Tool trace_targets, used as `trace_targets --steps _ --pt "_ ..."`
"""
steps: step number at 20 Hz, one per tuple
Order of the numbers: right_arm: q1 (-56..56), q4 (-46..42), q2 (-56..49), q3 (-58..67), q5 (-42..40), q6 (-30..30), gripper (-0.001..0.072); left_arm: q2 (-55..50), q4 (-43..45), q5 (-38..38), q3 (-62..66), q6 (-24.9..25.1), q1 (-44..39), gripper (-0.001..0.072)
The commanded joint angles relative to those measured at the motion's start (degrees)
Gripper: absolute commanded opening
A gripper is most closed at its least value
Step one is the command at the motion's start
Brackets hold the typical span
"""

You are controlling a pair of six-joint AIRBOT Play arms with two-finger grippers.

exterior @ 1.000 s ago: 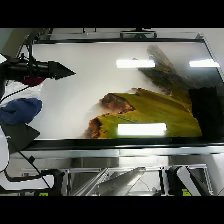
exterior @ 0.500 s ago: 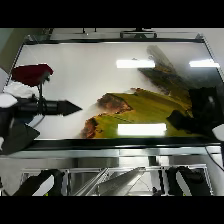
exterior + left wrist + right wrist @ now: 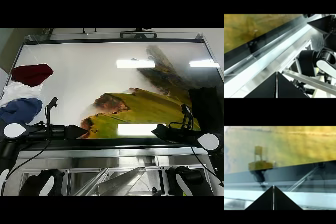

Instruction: Fold the shirts.

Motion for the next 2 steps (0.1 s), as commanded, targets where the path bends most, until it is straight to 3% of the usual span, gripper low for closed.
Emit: trace_targets --steps 1,2 --pt "0.4 1.1 0.1 -0.2 0.4 0.0 0.0026 3.0 0.0 0.3 -0.7 -0.1 -0.2 0.0003" --pt "0.4 1.1 0.1 -0.2 0.4 0.0 0.0027 3.6 0.0 0.3 -0.7 -0.1 -0.2 0.0002"
